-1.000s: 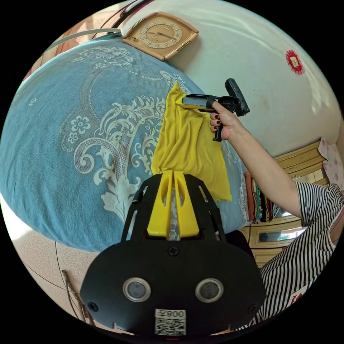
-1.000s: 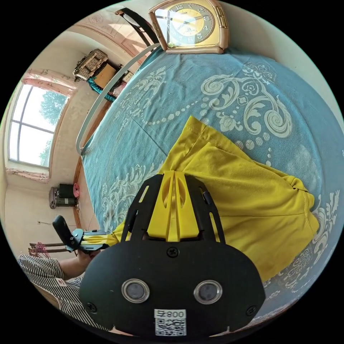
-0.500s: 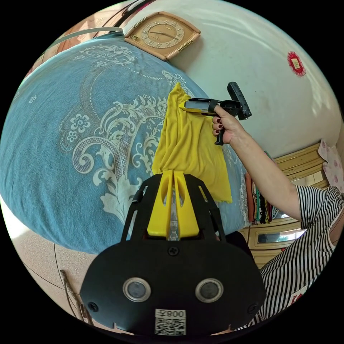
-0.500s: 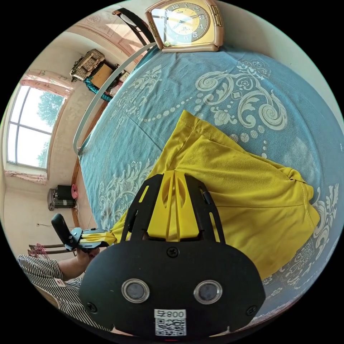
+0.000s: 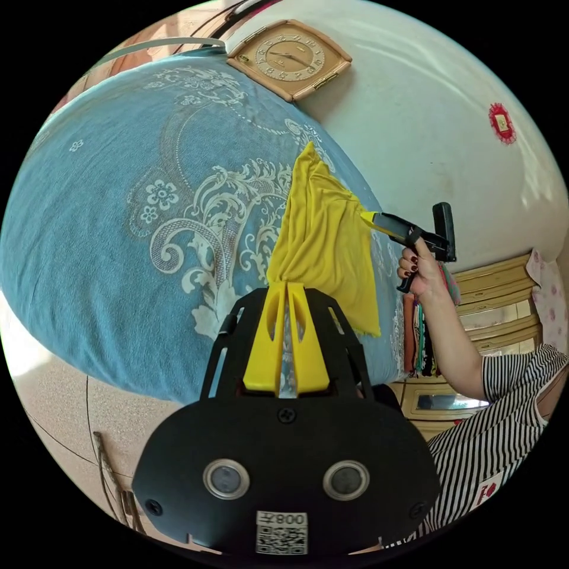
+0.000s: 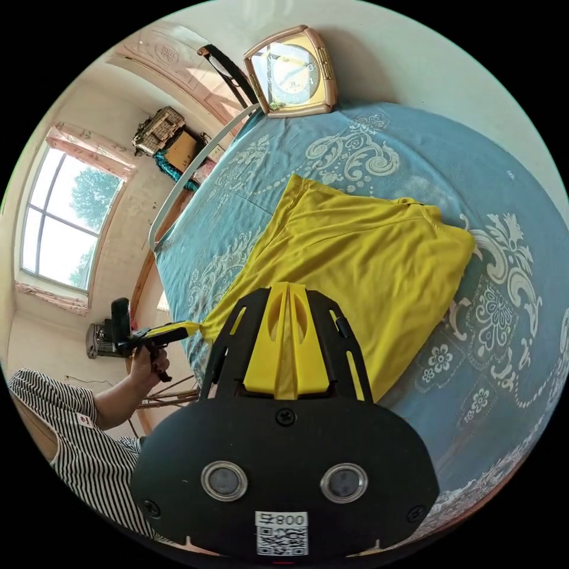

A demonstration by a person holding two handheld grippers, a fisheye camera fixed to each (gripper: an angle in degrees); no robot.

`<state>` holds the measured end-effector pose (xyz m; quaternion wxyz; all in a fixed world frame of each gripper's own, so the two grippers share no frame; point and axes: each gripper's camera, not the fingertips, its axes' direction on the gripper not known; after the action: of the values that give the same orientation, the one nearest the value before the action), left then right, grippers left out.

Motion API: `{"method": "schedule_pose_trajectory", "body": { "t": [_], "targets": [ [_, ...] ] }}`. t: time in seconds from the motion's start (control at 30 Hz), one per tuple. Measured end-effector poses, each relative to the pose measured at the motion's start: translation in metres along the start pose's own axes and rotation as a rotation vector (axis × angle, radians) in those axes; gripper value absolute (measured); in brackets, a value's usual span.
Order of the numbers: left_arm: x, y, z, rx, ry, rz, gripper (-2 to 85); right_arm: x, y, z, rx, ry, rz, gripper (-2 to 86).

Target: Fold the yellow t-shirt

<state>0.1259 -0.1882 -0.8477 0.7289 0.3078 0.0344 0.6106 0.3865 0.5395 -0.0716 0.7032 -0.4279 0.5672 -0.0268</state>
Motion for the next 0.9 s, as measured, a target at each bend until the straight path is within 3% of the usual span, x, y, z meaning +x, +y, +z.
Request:
{"method": "schedule_pose_trajectory", "body": {
  "t": [0.37, 0.63, 0.9],
  "targets": [
    [0.037, 0.034, -0.003, -0.004, 0.048, 0.067, 0.3, -0.008, 0.250, -0.016, -0.033, 0.045, 0.233, 5.9],
    [0.066, 0.056, 0.039, -0.125, 0.113, 0.101, 0.7, -0.017, 0.295, 0.024, -0.047, 0.046, 0.237, 6.9],
    [0.118, 0.069, 0.095, -0.242, 0.143, 0.192, 1.2, -0.032, 0.325, 0.043, -0.019, 0.057, 0.220, 1.1]
  ]
}}
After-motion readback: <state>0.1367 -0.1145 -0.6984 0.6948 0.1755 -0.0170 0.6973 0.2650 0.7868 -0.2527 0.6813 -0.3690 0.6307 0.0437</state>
